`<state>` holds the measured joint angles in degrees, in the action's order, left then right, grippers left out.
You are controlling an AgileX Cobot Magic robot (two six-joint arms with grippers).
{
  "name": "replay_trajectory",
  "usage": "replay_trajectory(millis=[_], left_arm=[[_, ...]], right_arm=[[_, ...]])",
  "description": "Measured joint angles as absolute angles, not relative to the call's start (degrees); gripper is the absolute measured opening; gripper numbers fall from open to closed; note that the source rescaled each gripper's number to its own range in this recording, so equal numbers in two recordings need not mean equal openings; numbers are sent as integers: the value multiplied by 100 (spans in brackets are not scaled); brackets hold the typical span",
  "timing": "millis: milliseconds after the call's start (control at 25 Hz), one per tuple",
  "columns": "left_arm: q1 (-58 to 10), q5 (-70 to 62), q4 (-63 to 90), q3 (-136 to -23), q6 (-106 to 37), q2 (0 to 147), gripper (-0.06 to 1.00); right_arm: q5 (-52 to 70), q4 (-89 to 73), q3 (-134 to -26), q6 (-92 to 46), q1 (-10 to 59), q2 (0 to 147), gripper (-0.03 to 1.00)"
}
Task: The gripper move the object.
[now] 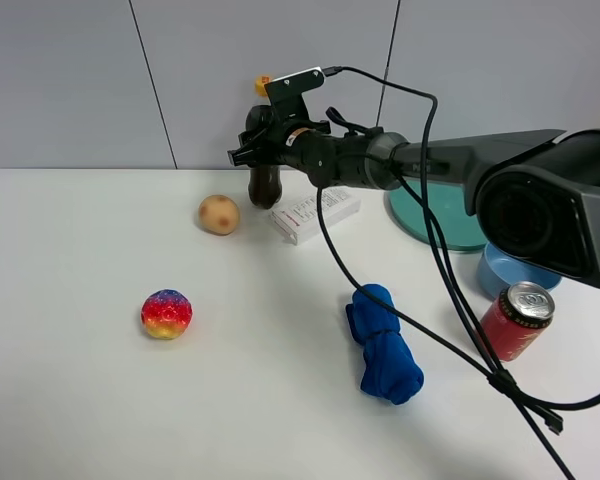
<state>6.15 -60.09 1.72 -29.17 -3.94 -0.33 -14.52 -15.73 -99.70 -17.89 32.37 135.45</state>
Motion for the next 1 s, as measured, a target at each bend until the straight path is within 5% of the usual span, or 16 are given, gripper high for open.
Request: replay_trajectory(millis=[560,760,1000], left_arm=[[615,-6009,172,-2917,-394,-33,100],[615,-6009,172,-2917,-394,-33,100],[615,-6009,172,-2917,-394,-33,100]], right_arm=[[-1509,-1506,-9970,-1783,3237,13555,2],[-1835,-1465,-10021,-1783,3237,13502,50],[-1835,-1465,-10021,-1783,3237,13498,57]])
